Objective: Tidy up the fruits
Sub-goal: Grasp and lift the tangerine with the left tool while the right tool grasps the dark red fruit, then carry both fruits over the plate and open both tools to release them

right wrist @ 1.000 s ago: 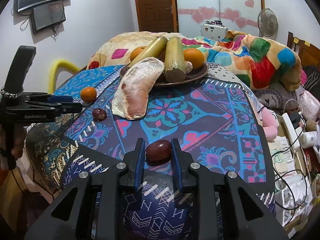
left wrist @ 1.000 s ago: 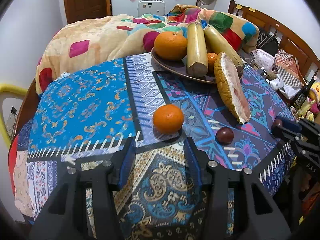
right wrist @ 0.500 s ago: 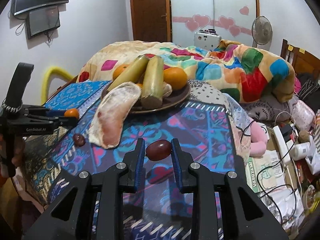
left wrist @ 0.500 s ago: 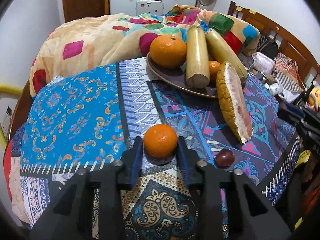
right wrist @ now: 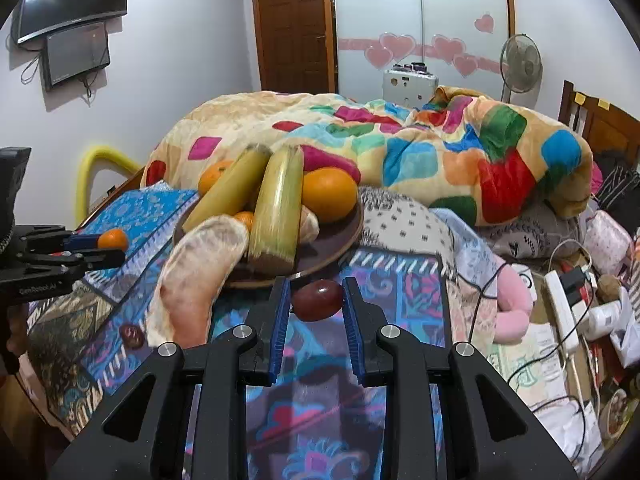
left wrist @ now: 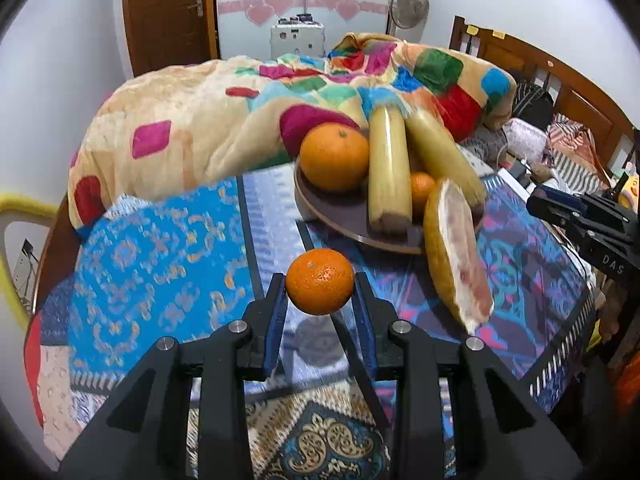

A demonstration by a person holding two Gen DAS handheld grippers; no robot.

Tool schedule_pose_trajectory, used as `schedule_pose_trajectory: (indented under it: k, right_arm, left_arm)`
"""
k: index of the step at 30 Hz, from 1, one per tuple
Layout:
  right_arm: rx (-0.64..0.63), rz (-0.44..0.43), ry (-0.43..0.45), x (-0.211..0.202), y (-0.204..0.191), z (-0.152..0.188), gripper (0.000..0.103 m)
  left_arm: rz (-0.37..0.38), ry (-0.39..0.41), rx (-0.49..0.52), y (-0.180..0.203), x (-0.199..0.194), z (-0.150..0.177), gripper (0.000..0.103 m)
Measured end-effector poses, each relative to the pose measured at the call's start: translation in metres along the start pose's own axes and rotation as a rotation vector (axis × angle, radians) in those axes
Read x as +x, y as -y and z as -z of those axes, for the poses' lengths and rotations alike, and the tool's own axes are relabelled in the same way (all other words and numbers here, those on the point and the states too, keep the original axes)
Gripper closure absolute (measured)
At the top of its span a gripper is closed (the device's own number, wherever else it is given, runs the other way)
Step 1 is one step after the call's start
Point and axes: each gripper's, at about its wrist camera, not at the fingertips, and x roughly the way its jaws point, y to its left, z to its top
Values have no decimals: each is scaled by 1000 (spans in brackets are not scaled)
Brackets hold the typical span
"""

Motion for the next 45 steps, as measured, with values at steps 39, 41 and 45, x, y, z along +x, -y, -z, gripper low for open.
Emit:
schedule_pose_trajectory:
  k: [39,41,45]
  right_arm:
    - [-28,1,-120,66,17,-38,77]
    - [-28,0,-121,66,18,-37,72]
    - [-30,-2,-104,62,17,-37,65]
  left_arm:
    - [-28,-54,86,25,63,-50,69]
    - [-32,-47,81,25,61,-50,65]
    - [-31,-28,57,20,53,-50,58]
